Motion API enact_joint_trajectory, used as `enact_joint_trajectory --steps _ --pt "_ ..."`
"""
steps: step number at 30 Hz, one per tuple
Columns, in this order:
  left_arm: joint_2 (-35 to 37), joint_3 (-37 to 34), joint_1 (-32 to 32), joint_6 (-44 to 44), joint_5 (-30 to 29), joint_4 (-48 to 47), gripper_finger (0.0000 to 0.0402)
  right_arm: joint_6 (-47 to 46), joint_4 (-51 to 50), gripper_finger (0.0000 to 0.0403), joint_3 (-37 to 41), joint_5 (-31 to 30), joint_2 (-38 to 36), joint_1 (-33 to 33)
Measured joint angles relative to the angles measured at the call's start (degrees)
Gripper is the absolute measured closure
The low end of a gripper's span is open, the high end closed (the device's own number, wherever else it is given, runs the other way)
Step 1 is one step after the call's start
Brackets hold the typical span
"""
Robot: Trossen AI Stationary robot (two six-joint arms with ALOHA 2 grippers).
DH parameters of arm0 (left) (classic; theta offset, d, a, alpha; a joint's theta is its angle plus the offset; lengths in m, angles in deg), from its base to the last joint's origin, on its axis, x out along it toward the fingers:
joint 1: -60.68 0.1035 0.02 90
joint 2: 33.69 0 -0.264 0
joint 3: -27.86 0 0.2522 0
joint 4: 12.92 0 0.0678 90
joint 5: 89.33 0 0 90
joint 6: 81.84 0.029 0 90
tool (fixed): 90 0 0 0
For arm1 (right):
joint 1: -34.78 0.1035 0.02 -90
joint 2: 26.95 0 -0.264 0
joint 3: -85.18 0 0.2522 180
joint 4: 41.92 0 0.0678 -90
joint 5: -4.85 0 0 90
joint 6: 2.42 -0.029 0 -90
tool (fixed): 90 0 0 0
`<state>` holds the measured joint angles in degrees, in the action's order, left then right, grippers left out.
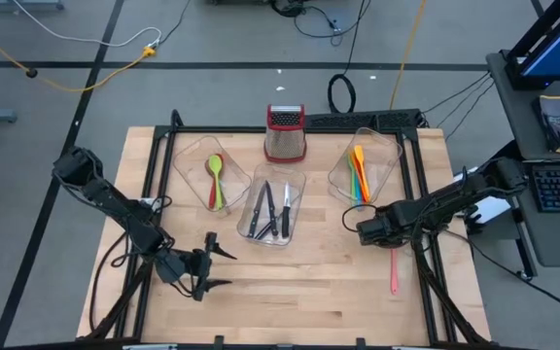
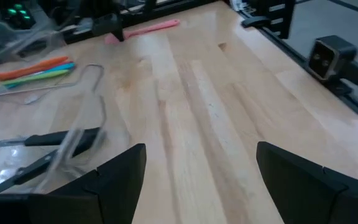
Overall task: Pick & Place Kitchen Items
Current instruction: Put the pink spatula on the right transparent bin
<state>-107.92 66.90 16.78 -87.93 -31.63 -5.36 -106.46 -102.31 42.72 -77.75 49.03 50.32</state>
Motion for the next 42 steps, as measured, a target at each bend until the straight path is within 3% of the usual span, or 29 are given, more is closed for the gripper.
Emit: enact_joint_trajectory --steps 7,12,27,35,42 --pt "0.0 0.0 -0.1 -0.7 -0.8 0.0 0.0094 -1.5 -6.9 0.0401 -3.7 -2.8 -1.0 3.1" --pt "0.0 0.0 -0.1 -0.3 -0.8 1.1 0.0094 -1.1 -5.4 0.04 -4.5 0.2 -2.9 4.1" --pt "0.0 0.0 -0.2 -0.2 -0.8 1.3 0.0094 -4.6 3.9 0.0303 -4.4 5.3 -4.8 5.2" --pt "0.0 0.0 -0.2 -0.2 -0.8 1.2 0.0094 -7.0 6.6 0.0314 -4.5 11.9 -5.5 5.4" --pt "0.0 0.0 -0.2 -0.1 -0.8 0.9 0.0094 -11.2 2.1 0.0332 -7.3 10.2 -9.4 7.9"
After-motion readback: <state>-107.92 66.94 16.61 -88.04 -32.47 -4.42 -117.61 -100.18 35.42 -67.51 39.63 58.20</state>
